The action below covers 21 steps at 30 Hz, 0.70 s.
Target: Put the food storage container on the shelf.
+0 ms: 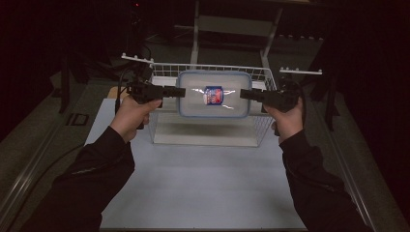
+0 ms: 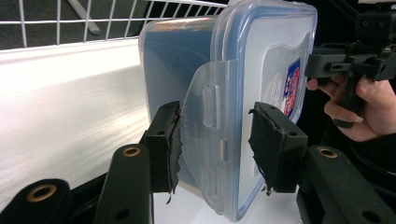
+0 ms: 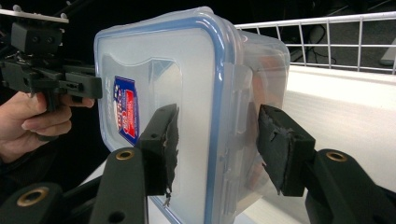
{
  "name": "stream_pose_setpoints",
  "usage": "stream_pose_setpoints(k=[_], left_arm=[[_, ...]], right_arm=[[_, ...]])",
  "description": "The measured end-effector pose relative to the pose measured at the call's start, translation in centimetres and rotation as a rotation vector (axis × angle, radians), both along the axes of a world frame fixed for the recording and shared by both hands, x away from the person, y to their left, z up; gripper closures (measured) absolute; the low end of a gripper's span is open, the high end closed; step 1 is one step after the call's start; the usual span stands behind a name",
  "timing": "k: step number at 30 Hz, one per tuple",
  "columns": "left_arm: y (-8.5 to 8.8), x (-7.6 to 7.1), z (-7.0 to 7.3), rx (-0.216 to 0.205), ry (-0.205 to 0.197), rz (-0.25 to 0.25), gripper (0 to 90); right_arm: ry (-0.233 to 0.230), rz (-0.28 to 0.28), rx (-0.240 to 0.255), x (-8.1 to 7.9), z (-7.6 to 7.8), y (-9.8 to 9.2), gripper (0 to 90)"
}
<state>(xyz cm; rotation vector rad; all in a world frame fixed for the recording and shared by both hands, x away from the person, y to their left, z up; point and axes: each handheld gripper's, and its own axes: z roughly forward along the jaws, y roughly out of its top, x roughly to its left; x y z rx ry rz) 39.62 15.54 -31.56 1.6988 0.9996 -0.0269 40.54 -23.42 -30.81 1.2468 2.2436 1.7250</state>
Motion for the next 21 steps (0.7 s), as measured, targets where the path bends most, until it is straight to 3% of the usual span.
stream_pose_setpoints(k=[3, 6, 17, 21], left_arm=[[-0.2, 0.4, 0.0, 0.002, 0.0, 0.011, 53.8], [-0.2, 0.7, 0.1, -0.004, 0.007, 0.009, 54.0], [0.2, 1.7, -0.3, -0.044, 0.024, 0.023, 53.9], [0.0, 1.9, -0.3, -0.039, 0.014, 0.03, 53.2]], right_arm=[[-0.007, -0.008, 0.003, 0.6, 0.0, -0.1, 48.8], [0.02, -0.004, 0.019, 1.2, -0.2, -0.3, 48.7], [0.053, -0.018, 0.039, 2.2, -0.2, -0.1, 48.2], [0.05, -0.045, 0.023, 2.4, -0.3, 0.3, 44.1]])
